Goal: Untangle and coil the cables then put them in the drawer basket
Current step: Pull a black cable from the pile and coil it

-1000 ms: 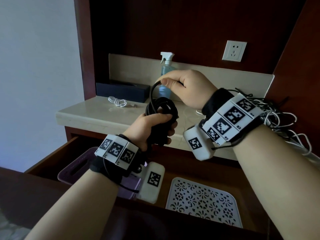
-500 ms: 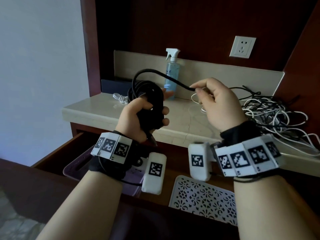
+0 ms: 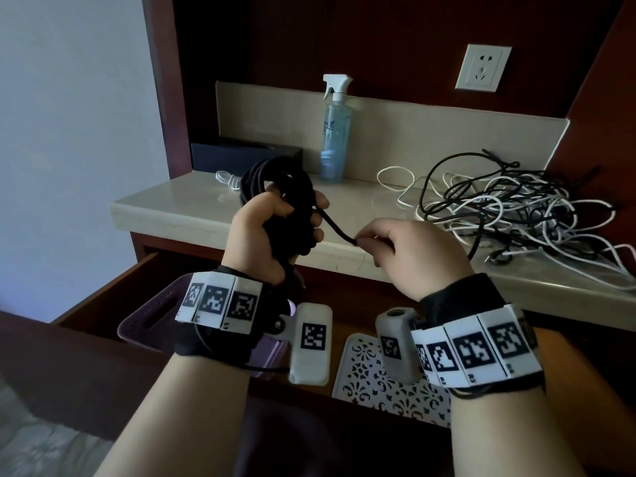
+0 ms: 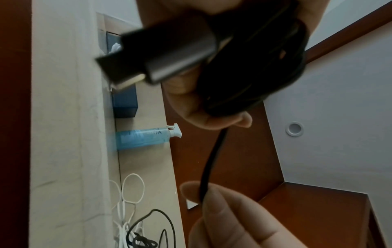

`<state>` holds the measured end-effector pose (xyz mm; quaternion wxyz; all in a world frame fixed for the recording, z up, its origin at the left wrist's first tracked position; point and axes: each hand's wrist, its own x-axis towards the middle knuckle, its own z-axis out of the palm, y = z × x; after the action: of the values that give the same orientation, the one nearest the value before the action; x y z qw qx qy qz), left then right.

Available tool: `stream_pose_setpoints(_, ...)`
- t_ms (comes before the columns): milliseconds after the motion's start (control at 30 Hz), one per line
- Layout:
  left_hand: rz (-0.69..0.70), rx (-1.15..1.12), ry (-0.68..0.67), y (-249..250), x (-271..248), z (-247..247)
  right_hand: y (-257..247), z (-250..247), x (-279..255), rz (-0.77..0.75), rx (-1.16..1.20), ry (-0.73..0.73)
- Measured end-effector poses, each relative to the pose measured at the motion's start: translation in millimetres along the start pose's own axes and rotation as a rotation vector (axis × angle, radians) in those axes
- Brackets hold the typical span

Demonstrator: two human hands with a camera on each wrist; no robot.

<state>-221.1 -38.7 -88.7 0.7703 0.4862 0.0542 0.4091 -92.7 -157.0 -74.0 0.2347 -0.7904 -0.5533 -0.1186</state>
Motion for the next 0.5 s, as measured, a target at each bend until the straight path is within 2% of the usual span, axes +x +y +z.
stream_pose_setpoints(100, 0.043, -0.042, 0.094, 0, 5, -1, 9, 4, -1, 0.041, 0.072, -0.037)
stream_pose_setpoints(200, 0.100, -0.222, 0.102, 1, 8, -10, 20, 2, -3, 0.074, 0.084, -0.026)
stream_pose_setpoints(300, 0.125, -0.231, 0.116, 1, 10, -13, 29, -5, -5, 0.088, 0.138, 0.004)
stream_pose_setpoints(367, 0.123, -0.207, 0.134, -1, 12, -15, 34, -8, -7, 0.077, 0.158, 0.058)
stream_pose_setpoints(500, 0.115, -0.159, 0.152, -1, 15, -17, 44, -11, -4, -0.021, 0.140, 0.273)
